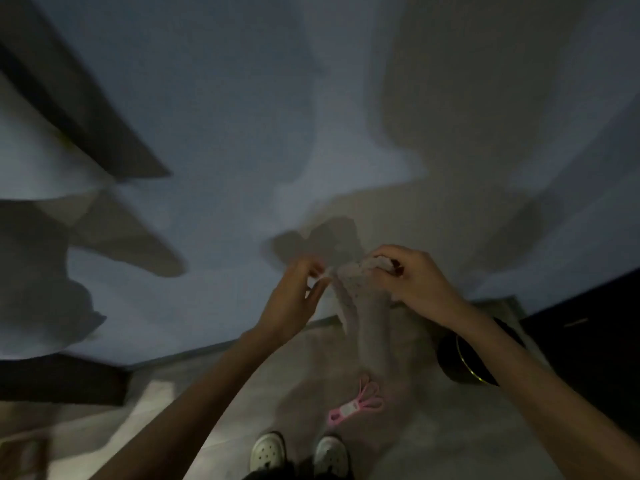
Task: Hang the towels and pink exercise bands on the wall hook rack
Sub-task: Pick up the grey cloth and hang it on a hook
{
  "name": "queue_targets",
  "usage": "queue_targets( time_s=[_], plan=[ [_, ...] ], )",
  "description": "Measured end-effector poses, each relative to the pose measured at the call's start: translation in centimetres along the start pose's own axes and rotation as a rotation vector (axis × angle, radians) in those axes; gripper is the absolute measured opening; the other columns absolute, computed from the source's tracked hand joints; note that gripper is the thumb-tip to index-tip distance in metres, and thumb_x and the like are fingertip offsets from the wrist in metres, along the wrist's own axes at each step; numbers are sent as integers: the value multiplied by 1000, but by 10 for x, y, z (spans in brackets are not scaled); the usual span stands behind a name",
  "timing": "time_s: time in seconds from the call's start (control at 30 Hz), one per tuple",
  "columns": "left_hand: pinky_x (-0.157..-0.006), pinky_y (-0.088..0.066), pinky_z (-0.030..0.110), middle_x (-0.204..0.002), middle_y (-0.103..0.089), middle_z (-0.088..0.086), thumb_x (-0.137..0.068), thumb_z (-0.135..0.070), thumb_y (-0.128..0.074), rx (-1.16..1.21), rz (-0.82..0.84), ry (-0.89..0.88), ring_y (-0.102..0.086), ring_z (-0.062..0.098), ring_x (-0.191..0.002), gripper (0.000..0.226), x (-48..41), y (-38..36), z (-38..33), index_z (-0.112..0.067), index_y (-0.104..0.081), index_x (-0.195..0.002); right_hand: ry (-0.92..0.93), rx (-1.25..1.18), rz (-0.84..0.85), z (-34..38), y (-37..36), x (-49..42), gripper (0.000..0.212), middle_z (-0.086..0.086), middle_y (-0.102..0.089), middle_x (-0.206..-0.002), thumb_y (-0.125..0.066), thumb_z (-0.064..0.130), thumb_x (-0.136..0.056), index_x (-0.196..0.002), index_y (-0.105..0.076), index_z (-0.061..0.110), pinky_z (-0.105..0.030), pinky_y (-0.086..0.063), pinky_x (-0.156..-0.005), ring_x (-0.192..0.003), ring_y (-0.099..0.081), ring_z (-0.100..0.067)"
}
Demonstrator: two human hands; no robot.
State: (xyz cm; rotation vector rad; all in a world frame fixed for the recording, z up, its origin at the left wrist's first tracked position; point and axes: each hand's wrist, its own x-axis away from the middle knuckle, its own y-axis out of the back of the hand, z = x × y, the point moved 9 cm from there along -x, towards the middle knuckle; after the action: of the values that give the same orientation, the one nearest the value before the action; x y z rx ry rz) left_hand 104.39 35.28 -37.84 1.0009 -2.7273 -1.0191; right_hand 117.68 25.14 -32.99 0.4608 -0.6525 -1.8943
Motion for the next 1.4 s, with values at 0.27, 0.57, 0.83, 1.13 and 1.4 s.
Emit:
queue_targets(
  time_s=[0.27, 0.57, 0.83, 1.13, 1.4],
  plan=[
    [-103, -36, 26, -138, -49, -5, -94, -26, -52, -48, 162, -182, -42, 10, -124, 45, -21, 39, -105, -24, -41, -138, 226, 49, 45, 106, 71, 9, 18, 5, -69, -90, -67, 10, -83, -90, -69, 27, -17, -47, -73, -85, -64, -6],
    [-84, -50, 33, -97, -66, 3, -83, -33, -68, 83, 258, -248, -62, 14, -91, 25, 10, 67, -155, -13, -64, -97, 314, 135, -53, 168, 107, 27, 9, -5, -65, -91, -62, 16, -87, -93, -67, 20, -43, -49, -79, -86, -62, -22],
    [-72, -50, 37, -82, -59, -3, -80, -43, -69, 105, 138, -231, -58, 10, -76, 34, 39, 125, -168, -15, -55, -91, 357, 72, -203, 213, 123, 64, 15, -2, -65, -94, -60, 14, -89, -92, -67, 27, -34, -49, -78, -89, -62, -16],
    [-51, -36, 13, -55, -54, -21, -90, -23, -60, 52, -15, -361, -42, -2, -48, 12, 46, 212, -233, -23, -57, -78, 199, 212, -434, 226, 141, 101, 21, 8, -57, -72, -61, 10, -81, -70, -56, 27, -11, -38, -61, -71, -54, -14],
    [-74, -41, 12, -82, -60, -15, -93, -18, -57, 1, -1, -586, -55, -7, -74, 7, 41, 235, -347, -15, -62, -91, 360, -92, -393, 298, 148, 113, 15, 15, -67, -101, -66, 29, -84, -98, -61, 32, -18, -44, -85, -96, -63, -3]
  ],
)
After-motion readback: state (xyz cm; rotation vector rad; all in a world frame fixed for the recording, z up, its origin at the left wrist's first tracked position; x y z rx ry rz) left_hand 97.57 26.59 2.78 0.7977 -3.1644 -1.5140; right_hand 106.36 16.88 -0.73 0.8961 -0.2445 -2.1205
